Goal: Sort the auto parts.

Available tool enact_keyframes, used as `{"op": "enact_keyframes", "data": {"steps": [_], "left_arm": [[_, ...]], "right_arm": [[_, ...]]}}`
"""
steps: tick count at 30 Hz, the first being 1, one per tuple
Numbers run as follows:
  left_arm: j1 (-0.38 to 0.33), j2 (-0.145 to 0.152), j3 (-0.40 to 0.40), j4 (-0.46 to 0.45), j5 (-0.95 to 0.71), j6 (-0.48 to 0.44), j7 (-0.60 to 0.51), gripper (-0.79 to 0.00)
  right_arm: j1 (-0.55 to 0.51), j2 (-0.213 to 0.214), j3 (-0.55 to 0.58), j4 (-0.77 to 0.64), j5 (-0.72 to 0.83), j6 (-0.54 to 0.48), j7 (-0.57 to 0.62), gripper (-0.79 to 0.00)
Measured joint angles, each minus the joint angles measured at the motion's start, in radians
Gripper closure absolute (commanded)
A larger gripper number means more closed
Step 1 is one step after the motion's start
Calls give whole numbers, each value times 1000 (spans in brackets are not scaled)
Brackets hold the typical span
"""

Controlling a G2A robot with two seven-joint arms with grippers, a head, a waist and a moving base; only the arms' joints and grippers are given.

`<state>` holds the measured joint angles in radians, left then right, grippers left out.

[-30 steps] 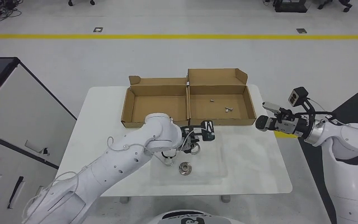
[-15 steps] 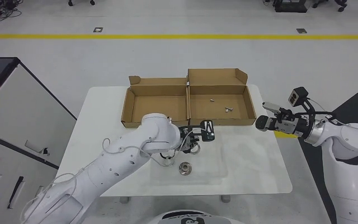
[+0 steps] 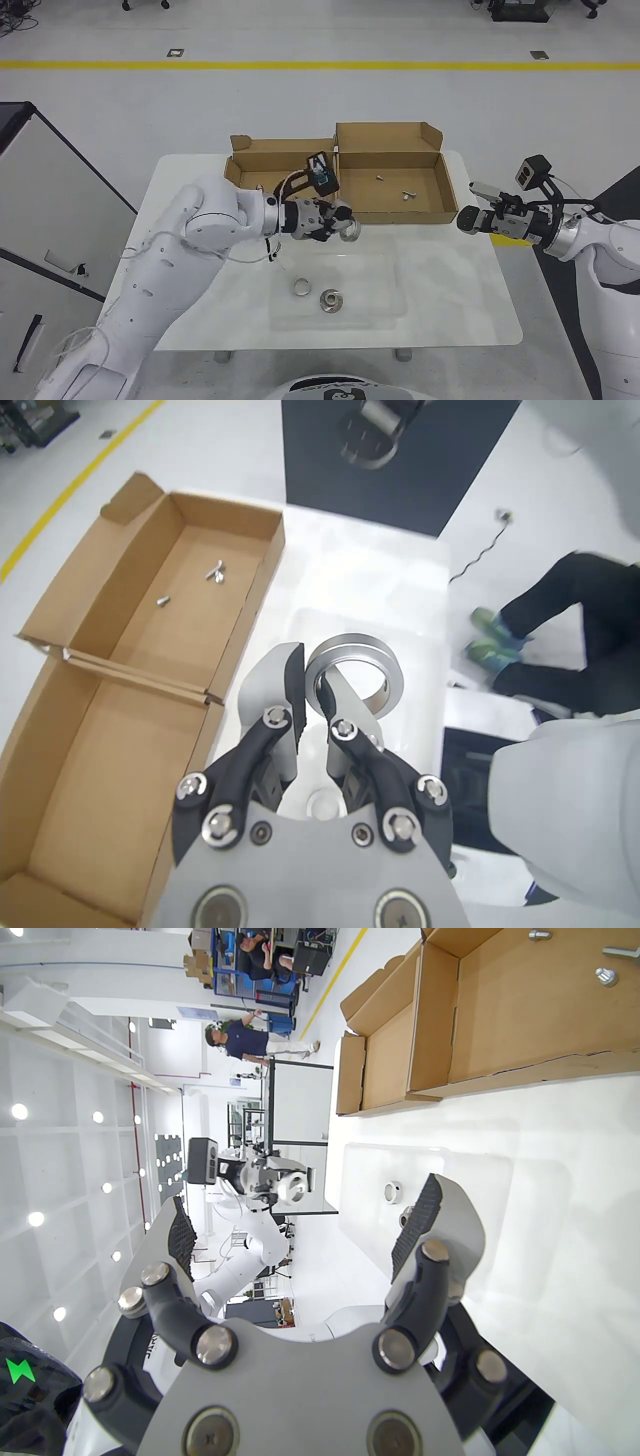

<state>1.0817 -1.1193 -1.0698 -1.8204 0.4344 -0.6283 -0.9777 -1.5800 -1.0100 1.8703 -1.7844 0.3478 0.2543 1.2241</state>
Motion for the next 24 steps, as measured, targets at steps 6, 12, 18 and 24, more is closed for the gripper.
{"op": "enact_keyframes", "data": {"steps": [6,12,18,24], "left_arm": [[22,12,-72,16,-280,-110,91,0],[-8,15,-72,34,-530,-217,124,0],[-43,16,-53,56,-735,-306,129,0],[-77,18,-10,51,-911,-377,163,0]], "right_arm": [[0,0,0,0,0,0,0,-785],[0,0,0,0,0,0,0,-785],[0,0,0,0,0,0,0,-785],[0,0,0,0,0,0,0,-785]]}}
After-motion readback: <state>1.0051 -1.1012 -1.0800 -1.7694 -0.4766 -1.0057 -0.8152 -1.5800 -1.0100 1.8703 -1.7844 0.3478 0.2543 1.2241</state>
